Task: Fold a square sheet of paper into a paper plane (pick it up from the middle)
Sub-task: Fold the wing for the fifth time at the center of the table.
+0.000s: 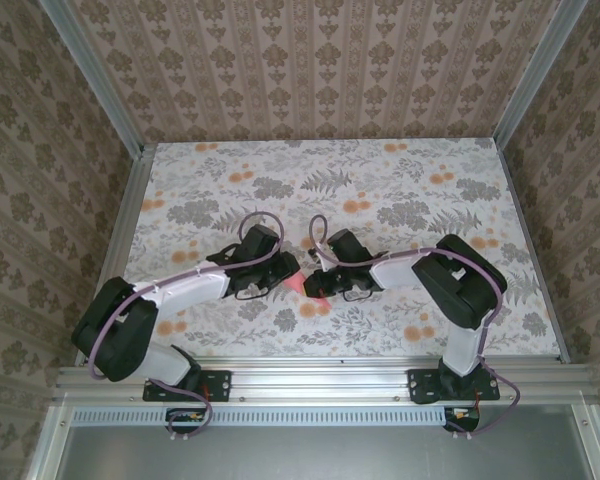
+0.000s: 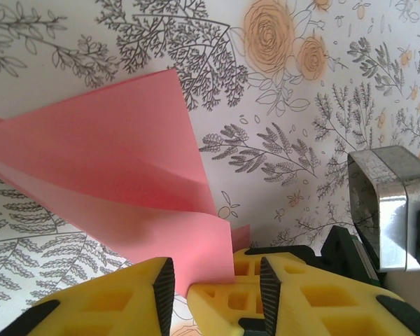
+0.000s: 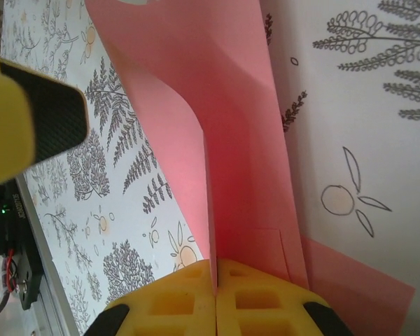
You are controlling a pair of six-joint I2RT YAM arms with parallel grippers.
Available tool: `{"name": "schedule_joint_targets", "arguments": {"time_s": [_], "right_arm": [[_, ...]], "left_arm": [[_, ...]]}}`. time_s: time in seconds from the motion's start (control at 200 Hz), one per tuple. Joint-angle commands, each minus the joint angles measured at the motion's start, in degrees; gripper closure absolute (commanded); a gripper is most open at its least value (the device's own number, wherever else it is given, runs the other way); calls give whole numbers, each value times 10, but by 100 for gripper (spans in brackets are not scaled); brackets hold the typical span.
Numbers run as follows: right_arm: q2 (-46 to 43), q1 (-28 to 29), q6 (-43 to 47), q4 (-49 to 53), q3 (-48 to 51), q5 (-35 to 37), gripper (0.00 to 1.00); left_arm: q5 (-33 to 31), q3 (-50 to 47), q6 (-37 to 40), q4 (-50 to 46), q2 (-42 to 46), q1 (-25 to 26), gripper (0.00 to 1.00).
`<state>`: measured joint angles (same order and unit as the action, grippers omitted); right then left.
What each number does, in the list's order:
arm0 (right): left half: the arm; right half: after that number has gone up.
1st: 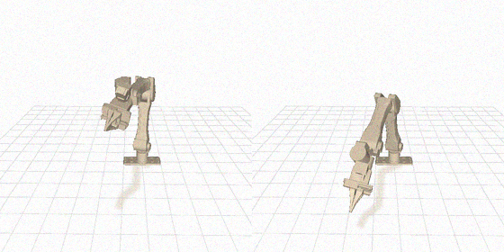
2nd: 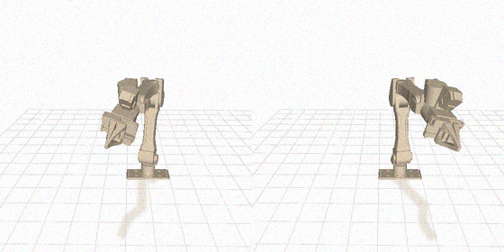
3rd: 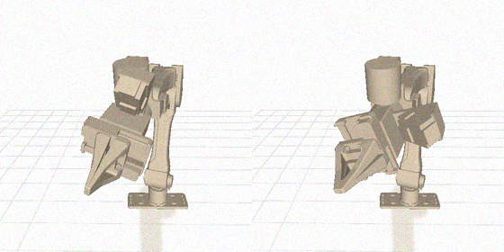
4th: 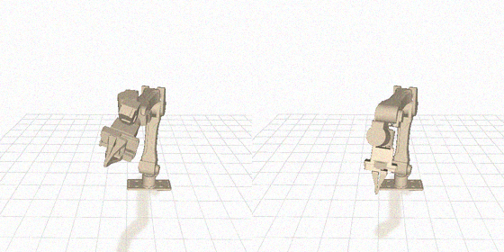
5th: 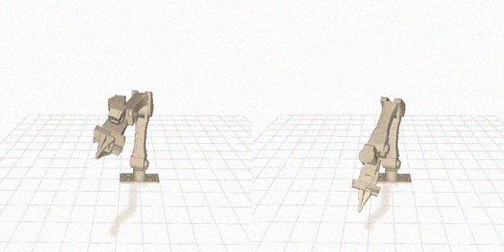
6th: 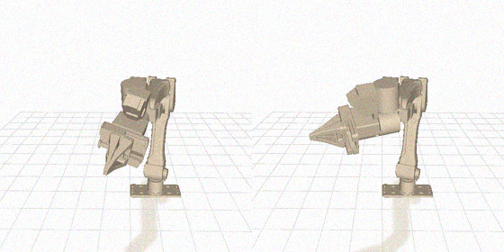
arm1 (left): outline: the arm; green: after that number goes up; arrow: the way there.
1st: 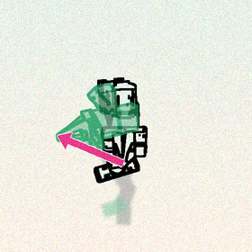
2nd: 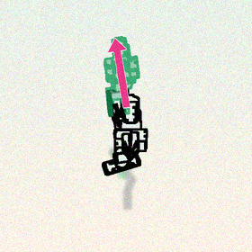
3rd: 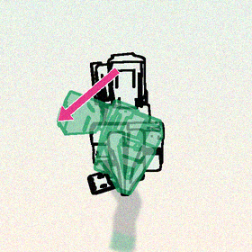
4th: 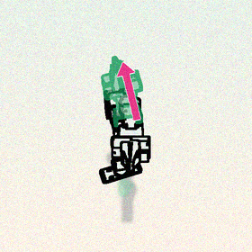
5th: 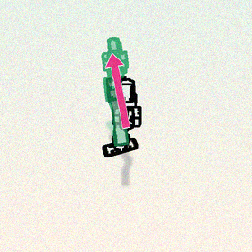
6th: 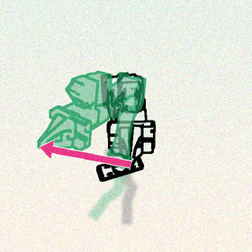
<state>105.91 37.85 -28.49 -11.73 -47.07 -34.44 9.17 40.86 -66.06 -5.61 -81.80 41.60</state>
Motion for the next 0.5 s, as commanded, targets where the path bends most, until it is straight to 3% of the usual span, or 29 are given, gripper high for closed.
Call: {"name": "schedule_joint_targets", "arguments": {"time_s": [0.0,0.495], "right_arm": [[21,-4,4,41,-19,-20,92],[37,-23,-38,37,-28,-41,89]], "left_arm": [[-4,-2,-17,22,-11,2,62],[-24,9,-3,49,-65,1,63]]}}
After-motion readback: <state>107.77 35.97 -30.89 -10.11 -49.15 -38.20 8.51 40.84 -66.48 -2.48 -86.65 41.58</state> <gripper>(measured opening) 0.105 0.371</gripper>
